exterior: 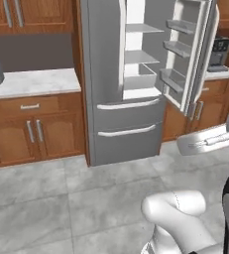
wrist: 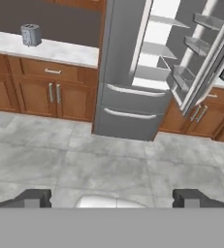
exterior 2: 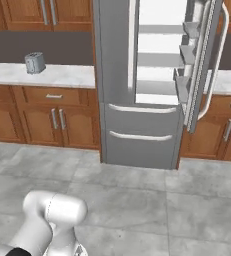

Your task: Place one of the steaks on the plate and the other in the bowl. Then place the bowl in the fridge.

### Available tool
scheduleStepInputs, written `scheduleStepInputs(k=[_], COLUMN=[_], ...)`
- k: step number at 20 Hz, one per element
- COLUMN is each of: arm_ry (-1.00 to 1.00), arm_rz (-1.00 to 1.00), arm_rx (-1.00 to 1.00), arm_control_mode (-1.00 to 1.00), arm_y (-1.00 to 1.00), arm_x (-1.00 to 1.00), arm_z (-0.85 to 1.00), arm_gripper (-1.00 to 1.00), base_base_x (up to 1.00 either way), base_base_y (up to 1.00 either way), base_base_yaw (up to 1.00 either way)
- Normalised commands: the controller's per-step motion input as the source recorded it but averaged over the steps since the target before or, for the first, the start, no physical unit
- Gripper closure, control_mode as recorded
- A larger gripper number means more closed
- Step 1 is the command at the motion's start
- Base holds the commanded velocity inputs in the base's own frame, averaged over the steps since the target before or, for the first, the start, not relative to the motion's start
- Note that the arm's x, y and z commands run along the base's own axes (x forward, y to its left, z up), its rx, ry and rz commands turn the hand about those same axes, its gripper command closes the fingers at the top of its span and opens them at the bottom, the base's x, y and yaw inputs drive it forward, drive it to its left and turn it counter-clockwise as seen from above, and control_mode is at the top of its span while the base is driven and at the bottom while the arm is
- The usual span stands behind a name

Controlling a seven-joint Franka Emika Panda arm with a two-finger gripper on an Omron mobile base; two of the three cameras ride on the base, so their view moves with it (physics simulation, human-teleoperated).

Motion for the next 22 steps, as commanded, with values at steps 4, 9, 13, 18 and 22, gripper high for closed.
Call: scheduleStepInputs(k=[4, 9, 13, 18, 22], arm_ry=[0.00, 0.00, 0.00, 0.00, 0.00], arm_rz=[0.00, 0.00, 0.00, 0.00, 0.00], arm_rx=[0.00, 0.00, 0.00, 0.00, 0.00], arm_control_mode=[1.00, 1.00, 1.00, 1.00, 1.00], arm_y=[0.00, 0.00, 0.00, 0.00, 0.00], arm_x=[0.00, 0.00, 0.00, 0.00, 0.00], arm_z=[0.00, 0.00, 0.00, 0.00, 0.00], arm_gripper=[-1.00, -1.00, -1.00, -1.00, -1.00], base_base_x=[-1.00, -0.26, 0.00, 0.00, 0.00], base_base_y=[-0.83, -0.08, 0.01, 0.01, 0.01], base_base_yaw=[0.25, 0.96, 1.00, 1.00, 1.00])
